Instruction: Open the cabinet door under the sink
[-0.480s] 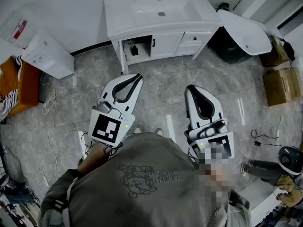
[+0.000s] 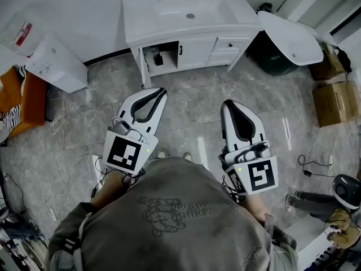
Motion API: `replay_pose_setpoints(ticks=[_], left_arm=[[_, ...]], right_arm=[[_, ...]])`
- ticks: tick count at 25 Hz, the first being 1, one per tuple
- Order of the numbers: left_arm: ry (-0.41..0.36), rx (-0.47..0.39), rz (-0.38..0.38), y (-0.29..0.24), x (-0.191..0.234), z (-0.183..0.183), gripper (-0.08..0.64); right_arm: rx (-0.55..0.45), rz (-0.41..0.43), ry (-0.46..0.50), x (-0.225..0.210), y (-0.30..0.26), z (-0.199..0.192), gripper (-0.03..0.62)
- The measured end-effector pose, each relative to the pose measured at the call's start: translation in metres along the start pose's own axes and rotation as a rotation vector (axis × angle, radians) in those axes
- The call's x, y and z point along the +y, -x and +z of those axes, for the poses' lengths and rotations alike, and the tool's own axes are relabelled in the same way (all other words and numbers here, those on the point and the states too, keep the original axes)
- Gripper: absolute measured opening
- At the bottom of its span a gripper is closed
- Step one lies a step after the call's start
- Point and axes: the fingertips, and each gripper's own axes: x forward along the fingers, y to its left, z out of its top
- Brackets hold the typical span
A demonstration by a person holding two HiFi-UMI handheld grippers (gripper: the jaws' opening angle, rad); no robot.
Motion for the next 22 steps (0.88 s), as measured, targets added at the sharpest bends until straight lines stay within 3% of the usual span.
replay_pose_setpoints(ticks=[22], left_arm=[[-0.007, 0.007, 0.039, -0.016, -0.075, 0.019, 0.026]], right_arm=[[-0.012, 0.067, -0.055, -0.038, 0.056, -0.025, 0.034]])
